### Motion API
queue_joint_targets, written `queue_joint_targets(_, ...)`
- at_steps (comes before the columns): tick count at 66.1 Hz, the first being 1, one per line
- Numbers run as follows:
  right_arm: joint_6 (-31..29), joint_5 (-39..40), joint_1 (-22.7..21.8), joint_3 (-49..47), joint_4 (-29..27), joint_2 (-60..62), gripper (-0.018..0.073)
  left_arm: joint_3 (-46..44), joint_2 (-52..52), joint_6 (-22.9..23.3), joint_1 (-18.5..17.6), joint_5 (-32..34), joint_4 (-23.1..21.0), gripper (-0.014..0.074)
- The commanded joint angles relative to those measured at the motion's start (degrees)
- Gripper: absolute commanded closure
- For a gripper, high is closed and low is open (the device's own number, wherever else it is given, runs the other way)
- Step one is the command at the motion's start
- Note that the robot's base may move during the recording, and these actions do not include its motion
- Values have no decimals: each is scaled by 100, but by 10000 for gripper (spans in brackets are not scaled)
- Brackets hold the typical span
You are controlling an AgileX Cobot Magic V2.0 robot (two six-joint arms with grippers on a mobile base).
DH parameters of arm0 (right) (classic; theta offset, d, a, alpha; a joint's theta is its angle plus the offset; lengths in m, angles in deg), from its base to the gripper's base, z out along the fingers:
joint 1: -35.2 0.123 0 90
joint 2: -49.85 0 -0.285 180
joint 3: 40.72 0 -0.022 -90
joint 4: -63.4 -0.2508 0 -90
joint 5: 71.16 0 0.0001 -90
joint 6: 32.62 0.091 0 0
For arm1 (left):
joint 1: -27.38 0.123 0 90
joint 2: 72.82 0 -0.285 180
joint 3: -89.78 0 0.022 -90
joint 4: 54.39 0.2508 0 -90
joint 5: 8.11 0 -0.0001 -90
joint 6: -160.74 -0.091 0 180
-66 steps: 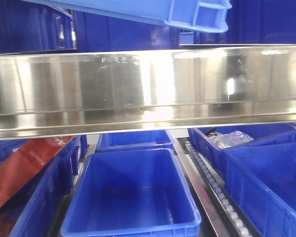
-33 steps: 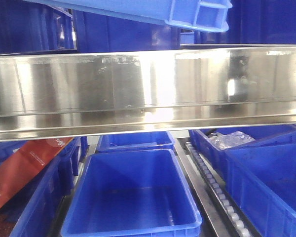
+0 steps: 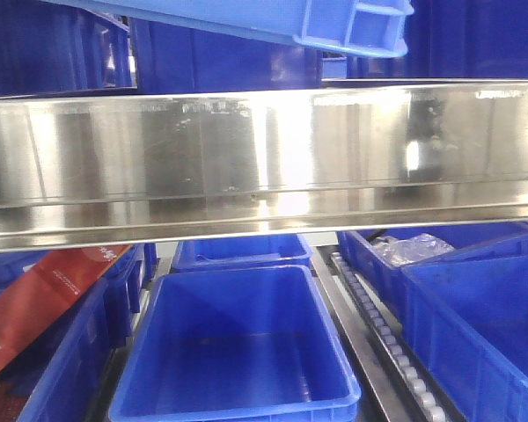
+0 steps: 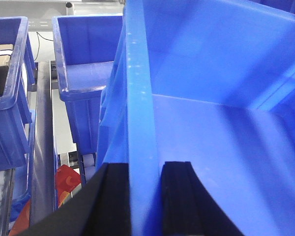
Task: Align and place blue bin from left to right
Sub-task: 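Lower the held blue bin onto the rack's upper shelf with both grippers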
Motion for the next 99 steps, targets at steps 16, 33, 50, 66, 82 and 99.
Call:
queue_joint_targets(16,-199,343,12,-113,-86,140,627,-106,171,22,-12,1274,-78,708)
queue_joint_targets(33,-199,249,12,-113,-87,140,627,-106,171,22,-12,1078,-108,708)
queue_joint_targets(50,-199,560,-53,-113,-87,61,627,-106,110,22,-12,-60,-116,708)
queue_joint_targets(66,-211,1095,-283,-117,-87,-271,627,-106,-101,22,-12,-521,-266,708)
queue_joint_targets(82,-493,1782,-392,-175,-87,-742,627,-106,-559,35,-12,-763,-174,708)
queue_joint_targets(99,-506,1854,-415,-175,-87,-1261,609,-93,-857,35,-12,-888,-24,697)
